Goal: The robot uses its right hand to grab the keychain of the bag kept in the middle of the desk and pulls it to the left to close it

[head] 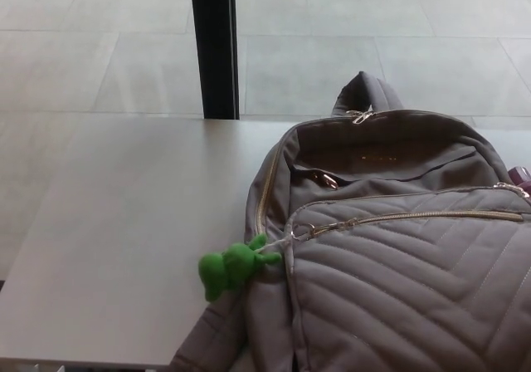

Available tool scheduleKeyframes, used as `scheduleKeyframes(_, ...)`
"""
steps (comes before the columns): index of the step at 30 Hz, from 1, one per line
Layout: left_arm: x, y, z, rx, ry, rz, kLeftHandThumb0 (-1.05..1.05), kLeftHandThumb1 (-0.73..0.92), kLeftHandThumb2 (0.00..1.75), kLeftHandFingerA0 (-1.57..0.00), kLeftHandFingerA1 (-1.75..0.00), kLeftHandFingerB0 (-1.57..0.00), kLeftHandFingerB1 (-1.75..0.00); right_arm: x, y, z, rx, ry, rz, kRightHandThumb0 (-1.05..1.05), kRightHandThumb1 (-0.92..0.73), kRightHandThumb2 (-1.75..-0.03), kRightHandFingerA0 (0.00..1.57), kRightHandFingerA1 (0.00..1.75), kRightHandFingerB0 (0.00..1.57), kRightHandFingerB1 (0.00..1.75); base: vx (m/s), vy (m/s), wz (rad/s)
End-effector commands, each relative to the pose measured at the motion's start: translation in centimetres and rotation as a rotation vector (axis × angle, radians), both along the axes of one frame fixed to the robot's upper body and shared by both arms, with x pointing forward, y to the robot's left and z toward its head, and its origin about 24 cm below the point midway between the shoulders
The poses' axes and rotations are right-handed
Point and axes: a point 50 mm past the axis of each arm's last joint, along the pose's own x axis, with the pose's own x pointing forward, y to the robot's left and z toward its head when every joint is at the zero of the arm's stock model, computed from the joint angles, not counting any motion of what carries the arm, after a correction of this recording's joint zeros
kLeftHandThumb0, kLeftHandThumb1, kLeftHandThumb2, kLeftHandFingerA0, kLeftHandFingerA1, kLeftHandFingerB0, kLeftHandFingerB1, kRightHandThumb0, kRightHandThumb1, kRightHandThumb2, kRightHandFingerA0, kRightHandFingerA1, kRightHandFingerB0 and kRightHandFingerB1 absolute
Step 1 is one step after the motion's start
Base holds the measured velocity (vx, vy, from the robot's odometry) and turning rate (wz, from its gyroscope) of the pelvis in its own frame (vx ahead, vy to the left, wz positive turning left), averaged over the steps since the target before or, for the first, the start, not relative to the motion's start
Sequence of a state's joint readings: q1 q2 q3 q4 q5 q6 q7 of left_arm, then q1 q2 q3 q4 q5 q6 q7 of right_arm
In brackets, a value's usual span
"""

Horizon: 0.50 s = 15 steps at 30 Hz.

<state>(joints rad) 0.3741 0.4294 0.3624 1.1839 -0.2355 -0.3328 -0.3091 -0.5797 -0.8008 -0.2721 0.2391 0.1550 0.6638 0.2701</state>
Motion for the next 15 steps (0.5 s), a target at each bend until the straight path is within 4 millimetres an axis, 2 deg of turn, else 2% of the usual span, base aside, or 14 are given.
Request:
scheduleKeyframes(1, -0.6, 0.7, 0.7, 0.034, 0.021, -0.018, -0.59, 0.92, 0.67, -0.74, -0.59, -0.69, -0.51, -18.1, -14.0, -5.4, 0.209, -0.219, -0.664, -0.6, -0.69, -0.61, 0.73, 1.09, 0.44, 0.61, 0.0, 0.0, 0.0)
scheduleKeyframes(4, -0.6, 0.8, 0.8, 0.03, 0.016, -0.02, -0.59, 0.91, 0.67, -0.73, -0.59, -0.69, -0.51, -20.0, -14.3, -7.4, 0.253, -0.226, -0.746, -0.58, -0.69, -0.61, 0.76, 1.14, 0.46, 0.63, 0.0, 0.0, 0.0)
scheduleKeyframes(5, -0.6, 0.8, 0.7, 0.026, 0.019, -0.005, -0.59, 0.92, 0.67, -0.73, -0.58, -0.68, -0.5, -21.2, -14.4, -9.0, 0.266, -0.207, -0.792, -0.58, -0.72, -0.63, 0.72, 1.17, 0.43, 0.66, 0.0, 0.0, 0.0)
scheduleKeyframes(6, -0.6, 0.8, 0.7, 0.024, 0.021, -0.005, -0.59, 0.92, 0.67, -0.74, -0.6, -0.69, -0.5, -21.6, -14.4, -9.8, 0.287, -0.192, -0.813, -0.57, -0.69, -0.61, 0.78, 1.17, 0.44, 0.67, 0.0, 0.0, 0.0)
scheduleKeyframes(9, -0.8, 0.8, 0.7, 0.015, 0.008, 0.015, -0.59, 0.91, 0.67, -0.73, -0.59, -0.68, -0.51, -22.4, -14.0, -12.2, 0.352, -0.155, -0.857, -0.52, -0.69, -0.61, 0.82, 1.18, 0.46, 0.61, 0.0, 0.0, 0.0)
scheduleKeyframes(10, -0.8, 0.8, 0.7, 0.011, -0.001, 0.024, -0.57, 0.92, 0.67, -0.71, -0.59, -0.66, -0.5, -22.6, -13.7, -13.3, 0.417, -0.168, -0.872, -0.48, -0.7, -0.62, 0.72, 1.28, 0.31, 0.64, 0.0, 0.0, 0.0)
scheduleKeyframes(11, -0.8, 0.8, 0.7, 0.01, -0.004, 0.026, -0.57, 0.92, 0.67, -0.71, -0.59, -0.65, -0.5, -22.8, -13.3, -14.6, 0.498, -0.187, -0.905, -0.47, -0.7, -0.62, 0.66, 1.26, 0.31, 0.64, 0.0, 0.0, 0.0)
scheduleKeyframes(13, -0.8, 0.8, 0.7, 0.015, 0.001, 0.026, -0.56, 0.92, 0.67, -0.71, -0.56, -0.63, -0.49, -23.2, -13.0, -16.3, 0.537, -0.159, -0.96, -0.47, -0.72, -0.63, 0.65, 1.26, 0.28, 0.63, 0.0, 0.0, 0.0)
scheduleKeyframes(14, -1.0, 0.7, 0.6, 0.006, -0.003, 0.035, -0.58, 0.9, 0.67, -0.74, -0.59, -0.6, -0.48, -23.5, -12.4, -18.4, 0.581, -0.116, -1.034, -0.44, -0.71, -0.64, 0.65, 1.37, 0.26, 0.67, 0.0, 0.0, 0.0)
scheduleKeyframes(15, -1.1, 0.7, 0.7, 0.007, -0.003, 0.037, -0.58, 0.9, 0.67, -0.74, -0.59, -0.6, -0.48, -23.6, -12.3, -18.7, 0.586, -0.11, -1.042, -0.44, -0.71, -0.64, 0.65, 1.37, 0.26, 0.67, 0.0, 0.0, 0.0)
